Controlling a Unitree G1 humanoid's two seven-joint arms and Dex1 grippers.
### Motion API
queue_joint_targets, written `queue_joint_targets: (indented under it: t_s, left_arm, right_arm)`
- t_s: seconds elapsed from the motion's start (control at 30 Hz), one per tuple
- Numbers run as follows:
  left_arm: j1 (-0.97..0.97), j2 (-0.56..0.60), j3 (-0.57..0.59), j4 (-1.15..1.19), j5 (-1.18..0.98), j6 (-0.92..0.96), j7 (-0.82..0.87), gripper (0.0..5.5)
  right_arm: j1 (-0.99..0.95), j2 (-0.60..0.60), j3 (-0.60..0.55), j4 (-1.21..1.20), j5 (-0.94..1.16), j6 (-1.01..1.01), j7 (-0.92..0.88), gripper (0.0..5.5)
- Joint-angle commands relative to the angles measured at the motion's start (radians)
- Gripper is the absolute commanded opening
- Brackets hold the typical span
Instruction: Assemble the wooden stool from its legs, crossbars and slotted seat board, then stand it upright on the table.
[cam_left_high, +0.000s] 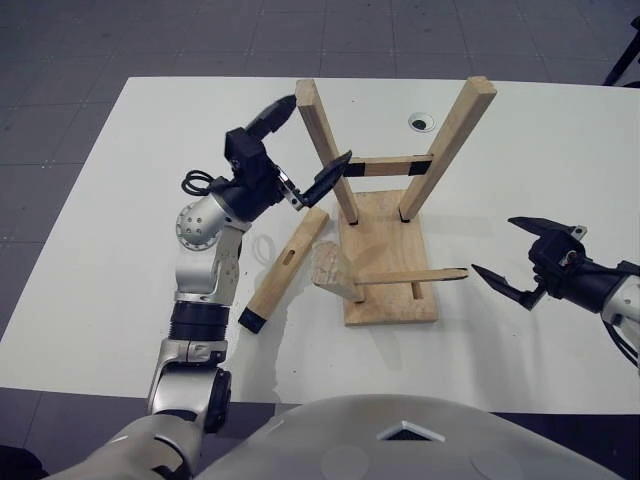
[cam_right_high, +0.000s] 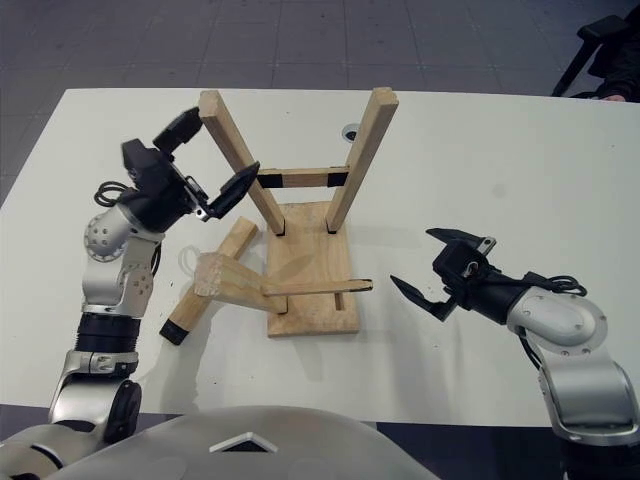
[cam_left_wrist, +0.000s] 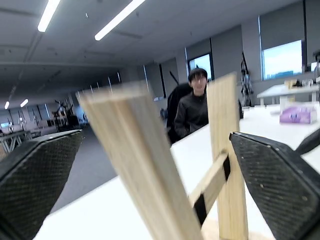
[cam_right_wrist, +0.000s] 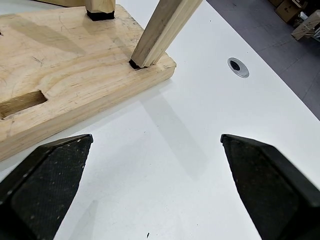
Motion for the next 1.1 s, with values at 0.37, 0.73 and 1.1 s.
queue_joint_targets:
  t_s: [0.37, 0.73, 1.1]
  left_arm:
    - [0.24, 0.191, 0.233, -0.564, -0.012, 0.512, 0.394, 5.48]
    - [0.436, 0.334, 0.309, -0.806, -0.03, 0.95, 0.496, 5.48]
    - [0.642, 0.436, 0.077, -0.703, 0.126, 0.904, 0.356, 5.48]
  right_arm:
    - [0.045, 0.0, -0.075, -0.013, 0.018, 0.01, 0.007, 4.73]
    - [0.076, 0.0, -0.12, -0.028, 0.032, 0.024, 0.02, 4.73]
    - [0.093, 0.006, -0.121, -0.059, 0.036, 0.042, 0.01, 4.73]
